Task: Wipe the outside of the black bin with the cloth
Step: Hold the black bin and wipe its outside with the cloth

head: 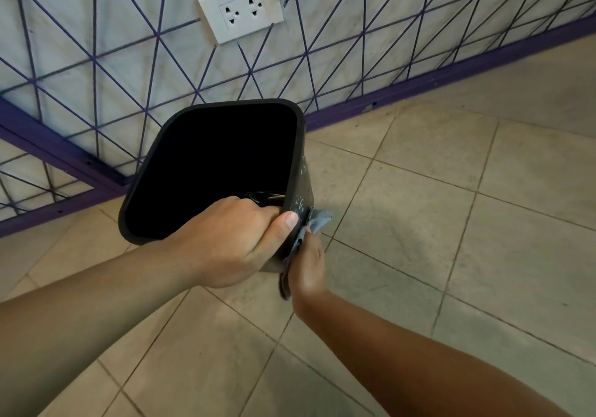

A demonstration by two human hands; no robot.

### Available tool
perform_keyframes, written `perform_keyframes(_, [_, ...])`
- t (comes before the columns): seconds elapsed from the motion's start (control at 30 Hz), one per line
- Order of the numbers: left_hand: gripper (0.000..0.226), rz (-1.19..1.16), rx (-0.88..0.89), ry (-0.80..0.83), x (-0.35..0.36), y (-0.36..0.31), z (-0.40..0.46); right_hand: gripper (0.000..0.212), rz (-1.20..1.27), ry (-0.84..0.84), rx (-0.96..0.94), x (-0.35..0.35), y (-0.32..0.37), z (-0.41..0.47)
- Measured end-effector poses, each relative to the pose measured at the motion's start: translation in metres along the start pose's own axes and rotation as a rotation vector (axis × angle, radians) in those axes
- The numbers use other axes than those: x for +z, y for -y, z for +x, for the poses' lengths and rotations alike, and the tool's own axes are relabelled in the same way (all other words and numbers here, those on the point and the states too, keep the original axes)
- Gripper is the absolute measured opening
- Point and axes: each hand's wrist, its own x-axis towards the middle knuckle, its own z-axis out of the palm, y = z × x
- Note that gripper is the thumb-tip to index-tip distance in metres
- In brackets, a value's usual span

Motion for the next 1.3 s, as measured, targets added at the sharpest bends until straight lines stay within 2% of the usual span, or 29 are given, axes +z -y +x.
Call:
perform_keyframes(0.1, [0.050, 0.004, -0.005, -0.004, -0.001, -0.001, 0.001, 0.059, 0.011, -0.016, -0.012, -0.001, -0.004, -0.002])
perform_keyframes(0.23, [0.050, 0.008, -0.014, -0.012, 0.000, -0.003, 0.001, 0.059, 0.052, -0.042, 0.062, 0.001, 0.007, 0.007])
perform_keyframes(0.47, [0.048, 0.035, -0.023, -0.011, -0.001, -0.005, 0.001, 0.060, -0.004, -0.023, 0.036, -0.004, 0.004, 0.010])
perform_keyframes(0.63, [0.047, 0.037, -0.028, 0.000, -0.001, -0.005, 0.003, 0.081, -0.014, 0.000, -0.020, 0.002, 0.002, -0.004])
perform_keyframes(0.73, [0.052, 0.043, -0.038, -0.018, -0.001, -0.007, 0.004, 0.061, 0.006, -0.004, -0.021, -0.001, 0.006, 0.006])
perform_keyframes(0.9, [0.049, 0.037, -0.037, -0.003, -0.001, -0.006, 0.003, 0.074, -0.037, 0.031, -0.038, 0.000, 0.005, 0.000])
perform_keyframes(1.0, [0.052, 0.050, -0.033, -0.018, -0.001, -0.003, 0.004, 0.062, -0.015, 0.000, -0.003, -0.001, 0.006, 0.009])
perform_keyframes(1.07, [0.048, 0.043, -0.025, -0.024, 0.001, -0.002, 0.004, 0.061, 0.014, 0.005, 0.041, 0.000, 0.010, 0.014])
perform_keyframes(1.17, [0.047, 0.033, -0.013, -0.017, 0.001, -0.001, 0.003, 0.063, 0.016, 0.041, 0.009, 0.002, 0.006, 0.008])
perform_keyframes(1.3, [0.047, 0.005, -0.016, -0.011, 0.001, 0.001, 0.003, 0.061, 0.050, -0.001, 0.049, 0.002, 0.011, 0.016])
